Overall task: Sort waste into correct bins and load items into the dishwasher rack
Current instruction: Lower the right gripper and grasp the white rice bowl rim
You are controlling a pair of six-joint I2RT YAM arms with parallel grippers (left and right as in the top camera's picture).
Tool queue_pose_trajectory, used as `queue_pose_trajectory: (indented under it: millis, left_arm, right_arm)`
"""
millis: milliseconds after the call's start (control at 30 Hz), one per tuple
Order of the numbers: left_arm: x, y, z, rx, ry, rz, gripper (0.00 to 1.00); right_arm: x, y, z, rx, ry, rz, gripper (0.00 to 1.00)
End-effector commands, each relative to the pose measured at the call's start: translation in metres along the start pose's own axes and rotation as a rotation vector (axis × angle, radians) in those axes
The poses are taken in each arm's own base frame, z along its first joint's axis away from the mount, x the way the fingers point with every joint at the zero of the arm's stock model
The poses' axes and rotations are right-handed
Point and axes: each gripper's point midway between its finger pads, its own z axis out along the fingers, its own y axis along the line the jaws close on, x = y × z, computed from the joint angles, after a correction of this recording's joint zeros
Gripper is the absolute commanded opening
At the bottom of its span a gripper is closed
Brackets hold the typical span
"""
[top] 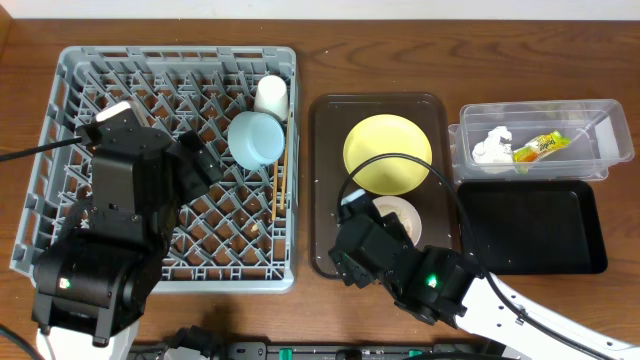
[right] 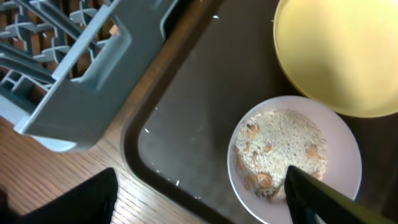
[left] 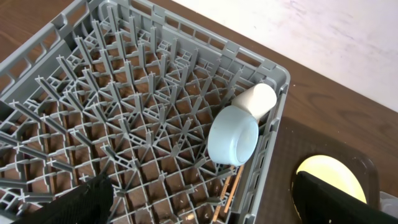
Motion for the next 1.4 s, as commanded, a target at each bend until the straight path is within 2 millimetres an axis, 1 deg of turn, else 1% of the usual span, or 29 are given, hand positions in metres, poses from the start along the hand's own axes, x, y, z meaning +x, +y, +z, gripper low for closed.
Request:
queue_pose_trajectory:
  millis: [0, 33, 67, 100, 267, 333, 433, 533, 633, 800, 900, 1000, 1100, 1267, 1367]
  left_arm:
    - [-0.004, 0.001, -0.003, -0.003, -0.012, -0.007, 0.93]
    - [-0.004, 0.001, -0.003, -0.003, -0.012, -0.007, 0.93]
    - [-0.004, 0.001, -0.003, -0.003, -0.012, -0.007, 0.93]
    - [-0.004, 0.001, -0.003, -0.003, -0.012, -0.007, 0.93]
    - [-0.004, 0.001, -0.003, -0.003, -0.012, -0.007, 0.93]
    - [-0.004, 0.001, -0.003, -0.003, -0.012, -0.007, 0.93]
    - [-0.004, 0.001, -0.003, -0.003, -0.012, -0.007, 0.93]
    - [-0.004, 0.001, -0.003, -0.003, -0.012, -0.007, 0.93]
    - [-0.004, 0.001, -0.003, -0.003, -0.012, -0.007, 0.93]
    - [-0.004, 0.001, -0.003, -0.003, -0.012, -0.007, 0.93]
    - [-0.004, 0.001, -0.003, -0.003, -0.012, -0.007, 0.94]
    - [-0.004, 0.001, -0.003, -0.003, -0.012, -0.007, 0.93]
    - [-0.004, 0.001, -0.003, -0.003, -0.012, -0.007, 0.93]
    - [-0.004, 0.001, -0.003, -0.003, -0.012, -0.007, 0.93]
    - [-0.004, 0.001, -0.003, -0.003, -0.012, -0.007, 0.93]
  right_arm:
    - [0.001, 0.000, 0.003, 0.017, 0.005, -0.005, 0.46]
    - [0.003, -0.002, 0.007, 0.031, 0.017, -0.007, 0.32]
    - [0.005, -0.002, 0.010, 0.036, 0.027, -0.009, 0.26]
    - [0.009, -0.002, 0.015, 0.044, 0.045, -0.013, 0.24]
    - [0.028, -0.003, 0.045, 0.087, 0.142, -0.039, 0.24]
    - [0.036, -0.007, 0.057, 0.124, 0.177, -0.031, 0.23]
    - [0.045, -0.016, 0.069, 0.192, 0.208, 0.013, 0.22]
    - [0.051, -0.020, 0.078, 0.215, 0.233, 0.041, 0.20]
    - [0.052, -0.021, 0.078, 0.218, 0.236, 0.040, 0.20]
    - [0.044, -0.018, 0.078, 0.204, 0.208, 0.049, 0.20]
    - [0.031, -0.015, 0.070, 0.188, 0.178, 0.059, 0.20]
    - [0.015, -0.010, 0.059, 0.160, 0.134, 0.048, 0.22]
    - [0.008, -0.012, 0.054, 0.165, 0.107, 0.047, 0.25]
    - [0.012, -0.022, 0.057, 0.200, 0.128, 0.052, 0.31]
    - [0.019, -0.029, 0.063, 0.221, 0.157, 0.059, 0.32]
